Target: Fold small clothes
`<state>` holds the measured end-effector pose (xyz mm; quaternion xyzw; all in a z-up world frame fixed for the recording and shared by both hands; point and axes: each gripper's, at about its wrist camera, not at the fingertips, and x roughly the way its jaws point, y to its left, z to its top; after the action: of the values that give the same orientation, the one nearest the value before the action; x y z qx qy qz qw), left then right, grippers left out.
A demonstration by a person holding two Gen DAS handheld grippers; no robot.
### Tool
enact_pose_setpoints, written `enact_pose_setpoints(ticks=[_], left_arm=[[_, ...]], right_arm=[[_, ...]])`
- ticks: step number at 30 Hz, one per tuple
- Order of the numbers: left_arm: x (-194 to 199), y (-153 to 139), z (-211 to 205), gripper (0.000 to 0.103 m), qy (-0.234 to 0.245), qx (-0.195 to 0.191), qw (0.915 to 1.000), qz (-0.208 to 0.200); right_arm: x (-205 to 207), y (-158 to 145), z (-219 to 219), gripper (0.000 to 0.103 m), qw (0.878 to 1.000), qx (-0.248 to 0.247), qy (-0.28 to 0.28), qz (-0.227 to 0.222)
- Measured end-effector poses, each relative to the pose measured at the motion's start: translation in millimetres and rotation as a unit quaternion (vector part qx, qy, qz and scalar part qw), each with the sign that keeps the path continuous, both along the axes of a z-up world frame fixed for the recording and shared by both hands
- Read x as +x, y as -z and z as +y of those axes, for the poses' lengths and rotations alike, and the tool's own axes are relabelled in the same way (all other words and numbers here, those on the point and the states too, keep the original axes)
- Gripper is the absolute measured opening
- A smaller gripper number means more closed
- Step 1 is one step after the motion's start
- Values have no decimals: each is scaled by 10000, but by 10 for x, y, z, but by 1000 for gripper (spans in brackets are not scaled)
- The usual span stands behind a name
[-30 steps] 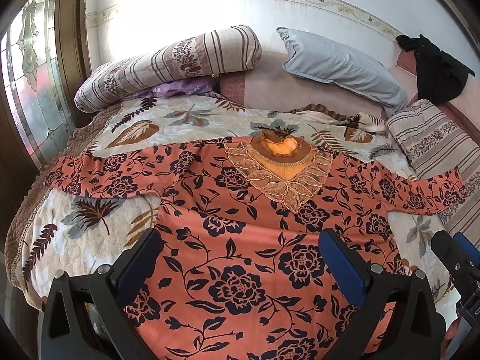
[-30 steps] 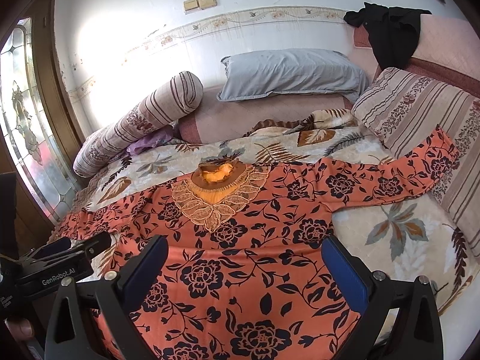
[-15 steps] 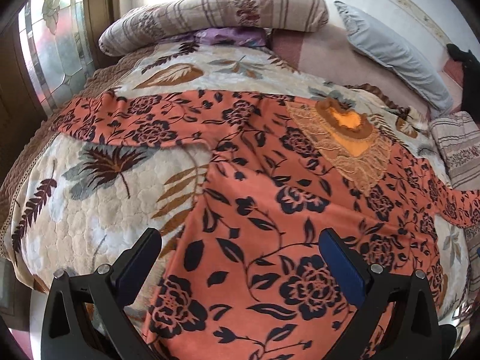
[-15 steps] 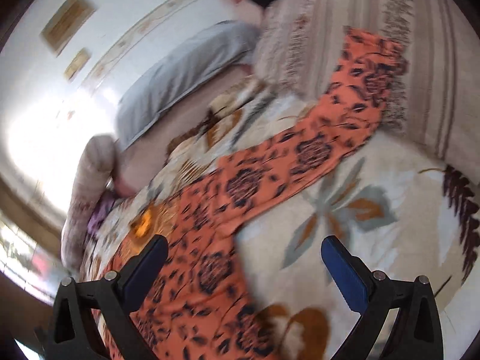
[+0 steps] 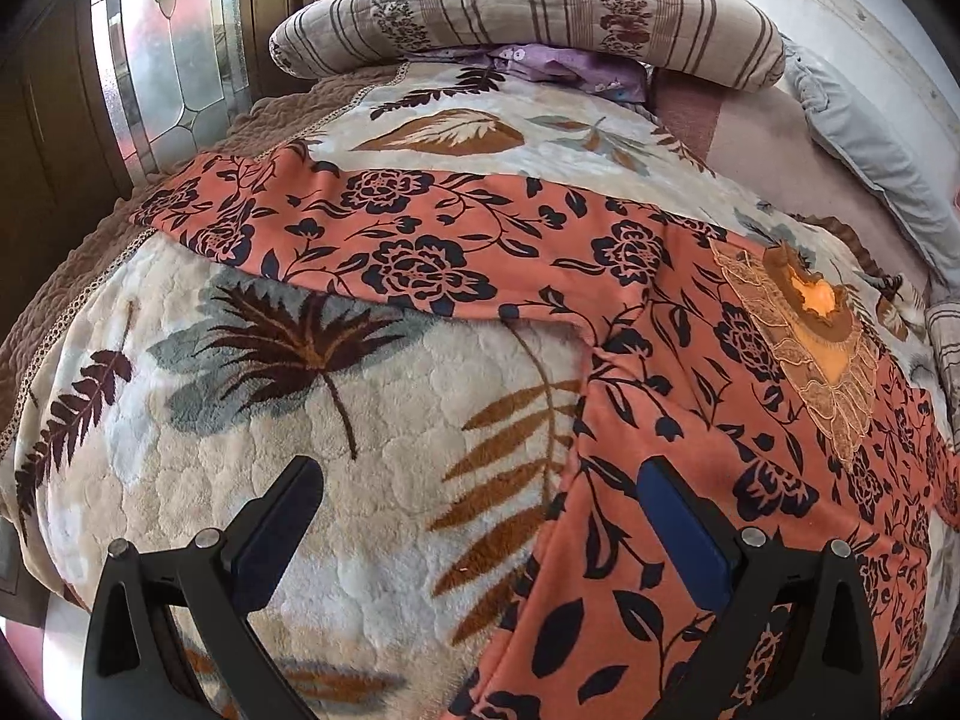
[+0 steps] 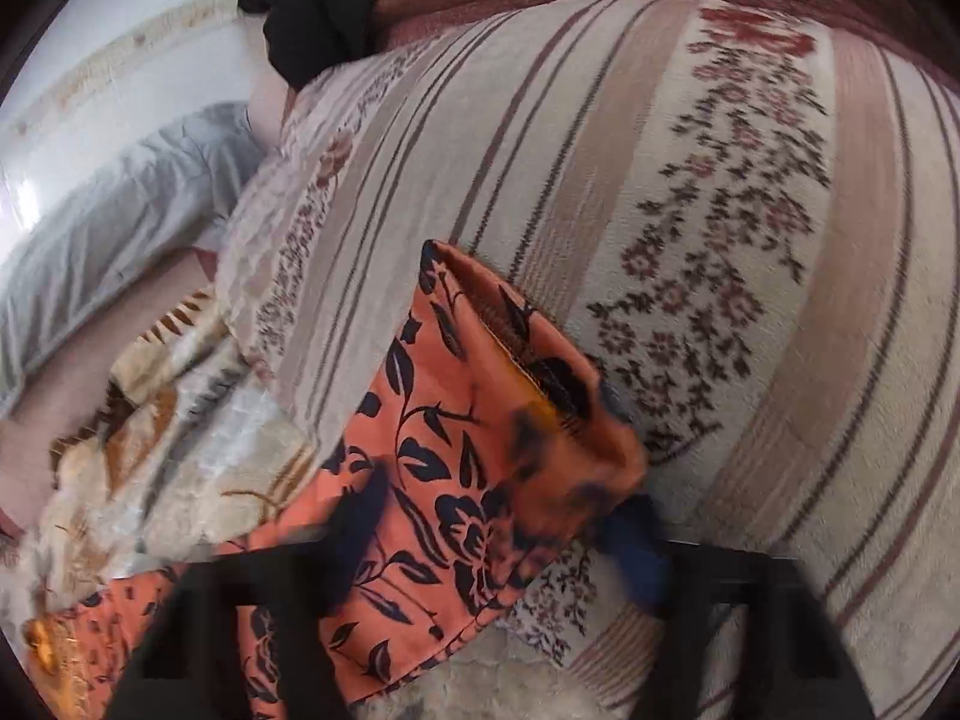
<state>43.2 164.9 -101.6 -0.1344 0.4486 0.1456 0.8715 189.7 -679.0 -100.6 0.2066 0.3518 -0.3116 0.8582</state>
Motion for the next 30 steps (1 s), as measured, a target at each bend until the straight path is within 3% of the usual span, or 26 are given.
enact_pose_setpoints(ticks=[1, 3, 6, 8, 11, 15, 18, 20, 21, 22, 25, 26, 28, 30], left_arm=[[-2, 15, 35, 103, -3, -13, 10000, -24], [-29, 30, 115, 103, -34, -50, 9999, -119], [-43, 51, 262, 103, -198, -305, 9990, -273], [-56, 47, 346, 103, -297, -573, 9972, -378], [-109, -14, 413, 103, -328, -713, 9953, -568], [-174, -66, 534, 103, -424, -828, 9929, -735], [-220, -78, 632, 103, -516, -952, 9909, -796], [-239, -85, 677, 103, -561, -1032, 9896, -832], [-242, -85, 692, 103, -566, -1073, 9891, -837], [-245, -82, 703, 103, -567, -1098, 9889, -828], [-256, -76, 710, 103, -545, -1094, 9894, -790], [-260, -79, 708, 103, -537, -1081, 9895, -796], [-264, -82, 708, 103, -526, -1096, 9892, -819], [-242, -76, 681, 103, -506, -1106, 9893, -811]], right_arm=[[83, -5, -10, 6, 9999, 97, -43, 118], [94, -169, 188, 6, 9995, -173, -250, 54], [114, -634, 715, 6, 9943, -402, -912, -380], [168, -1035, 1256, 6, 9839, -468, -1521, -818], [134, -1576, 2249, 6, 9545, -236, -2496, -1616], [-10, -1878, 3701, 6, 8937, 422, -3781, -2378], [-17, -1679, 4606, 7, 8571, 1187, -4367, -2461], [105, -1241, 5119, 26, 8479, 1580, -4644, -2012], [152, -928, 5322, 65, 8455, 1737, -4760, -1685], [174, -584, 5495, 96, 8485, 1821, -4791, -1320], [188, 383, 5733, 95, 8480, 1964, -4922, -11], [168, 567, 5622, 95, 8500, 2059, -4844, 184], [45, 648, 5363, 95, 8564, 2127, -4704, 67], [56, 508, 5010, 95, 8651, 2124, -4539, -226]])
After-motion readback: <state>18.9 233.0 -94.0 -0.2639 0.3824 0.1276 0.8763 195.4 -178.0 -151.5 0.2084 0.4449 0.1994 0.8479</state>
